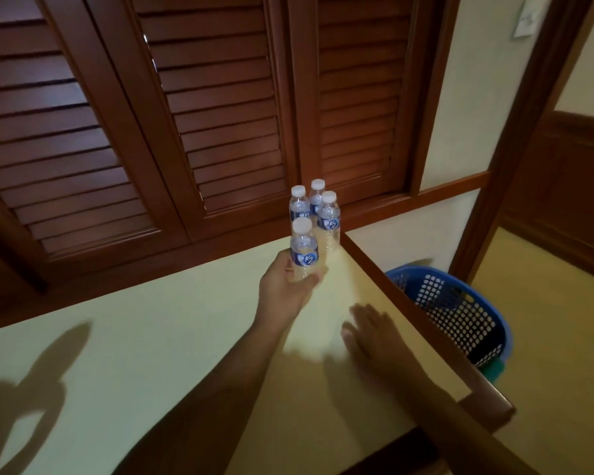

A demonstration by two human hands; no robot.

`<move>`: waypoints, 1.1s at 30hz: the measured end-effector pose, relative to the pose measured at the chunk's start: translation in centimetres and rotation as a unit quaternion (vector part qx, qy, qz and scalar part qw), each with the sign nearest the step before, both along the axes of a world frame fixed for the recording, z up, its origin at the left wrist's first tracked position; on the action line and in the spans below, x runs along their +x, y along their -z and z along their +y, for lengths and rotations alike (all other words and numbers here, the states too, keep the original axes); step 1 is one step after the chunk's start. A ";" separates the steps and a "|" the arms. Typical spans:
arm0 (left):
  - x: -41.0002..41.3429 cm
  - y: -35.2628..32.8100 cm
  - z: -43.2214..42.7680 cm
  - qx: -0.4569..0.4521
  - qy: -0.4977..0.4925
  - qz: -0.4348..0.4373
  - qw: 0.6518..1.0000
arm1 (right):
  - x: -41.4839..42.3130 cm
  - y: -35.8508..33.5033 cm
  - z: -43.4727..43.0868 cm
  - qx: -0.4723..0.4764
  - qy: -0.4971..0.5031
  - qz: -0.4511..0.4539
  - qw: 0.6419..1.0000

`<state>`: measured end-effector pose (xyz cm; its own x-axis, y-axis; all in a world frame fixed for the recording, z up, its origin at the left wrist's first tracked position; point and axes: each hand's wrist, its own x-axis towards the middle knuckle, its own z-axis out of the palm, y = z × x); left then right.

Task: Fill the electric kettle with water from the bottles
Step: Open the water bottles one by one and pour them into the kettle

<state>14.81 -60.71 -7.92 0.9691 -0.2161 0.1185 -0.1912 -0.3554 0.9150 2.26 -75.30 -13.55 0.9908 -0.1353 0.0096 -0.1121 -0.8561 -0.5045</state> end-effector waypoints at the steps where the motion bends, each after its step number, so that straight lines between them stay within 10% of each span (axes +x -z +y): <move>1: 0.8 0.2 -0.7 -0.006 -0.009 -0.003 1.000 | 0.3 0.5 -0.1 -0.021 -0.001 0.008 1.000; 22: 9.7 3.5 -5.4 0.070 -0.070 -0.013 0.995 | 1.6 -0.3 0.7 -0.123 0.015 0.076 0.989; 33: -2.7 2.9 3.9 -0.024 -0.040 -0.031 0.998 | 0.4 -0.4 2.9 0.022 0.036 -0.151 0.988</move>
